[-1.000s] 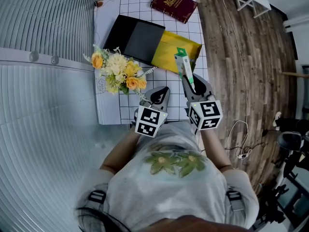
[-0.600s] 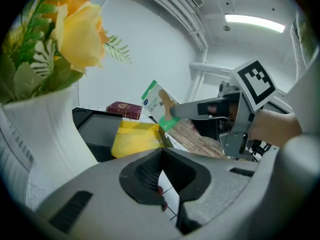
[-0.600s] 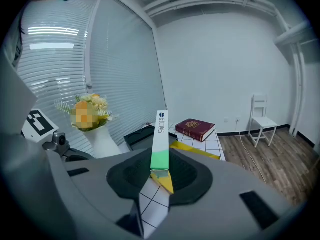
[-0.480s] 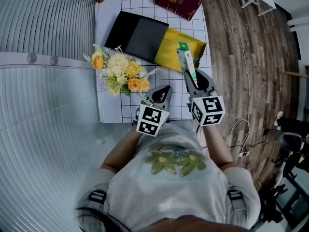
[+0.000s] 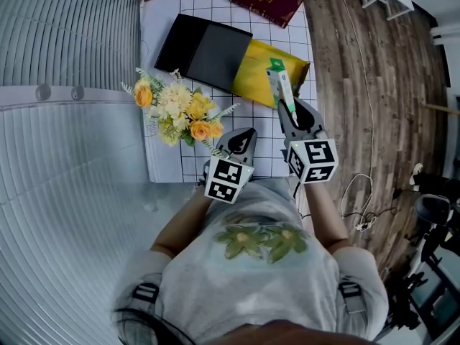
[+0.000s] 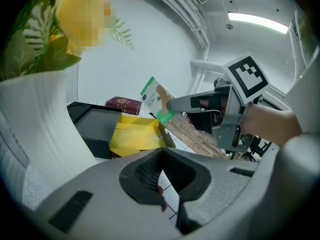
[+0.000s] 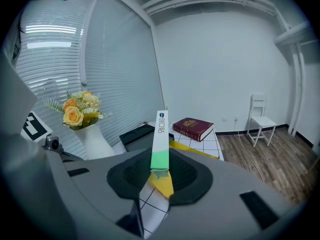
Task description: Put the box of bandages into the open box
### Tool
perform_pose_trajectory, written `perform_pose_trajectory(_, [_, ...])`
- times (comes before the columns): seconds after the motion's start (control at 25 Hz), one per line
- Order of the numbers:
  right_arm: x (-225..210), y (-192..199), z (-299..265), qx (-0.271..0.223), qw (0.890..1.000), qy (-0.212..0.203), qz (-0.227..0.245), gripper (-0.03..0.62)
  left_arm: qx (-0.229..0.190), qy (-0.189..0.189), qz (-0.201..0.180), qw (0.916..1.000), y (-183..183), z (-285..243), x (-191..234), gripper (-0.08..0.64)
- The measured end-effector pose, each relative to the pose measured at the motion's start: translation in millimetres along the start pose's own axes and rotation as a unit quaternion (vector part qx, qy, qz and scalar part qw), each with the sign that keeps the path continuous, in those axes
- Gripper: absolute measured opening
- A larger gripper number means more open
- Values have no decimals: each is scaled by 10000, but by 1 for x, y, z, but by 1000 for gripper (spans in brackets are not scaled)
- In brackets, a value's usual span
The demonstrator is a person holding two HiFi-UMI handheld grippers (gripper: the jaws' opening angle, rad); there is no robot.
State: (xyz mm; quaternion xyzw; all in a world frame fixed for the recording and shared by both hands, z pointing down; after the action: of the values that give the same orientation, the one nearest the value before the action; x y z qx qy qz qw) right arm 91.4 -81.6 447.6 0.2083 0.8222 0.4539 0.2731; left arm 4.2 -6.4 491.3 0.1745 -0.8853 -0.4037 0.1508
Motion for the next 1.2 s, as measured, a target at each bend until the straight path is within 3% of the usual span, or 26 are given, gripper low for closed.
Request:
perform_pose_trajectory(0.72, [-30, 6, -7, 13, 9993, 362, -89, 91, 287, -41, 65, 9996, 21, -8, 3, 6])
perform_pose_trajectory(1.2, [-41, 14, -10, 119, 9988, 473, -99, 91, 178, 68, 10, 9998, 8, -11, 1, 6])
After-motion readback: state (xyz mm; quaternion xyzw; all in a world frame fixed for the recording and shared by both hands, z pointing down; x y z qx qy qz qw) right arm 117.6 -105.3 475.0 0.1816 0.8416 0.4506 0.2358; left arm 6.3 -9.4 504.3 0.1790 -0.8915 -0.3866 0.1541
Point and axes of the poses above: the fingertips, and each gripper's own axes: z backward along the fingers, x to its left, y out of its underside, the point moved 2 cm from there along z, backward along the fingers, and after that the axes turned 14 degrees about -y, right-handed, at the moved point
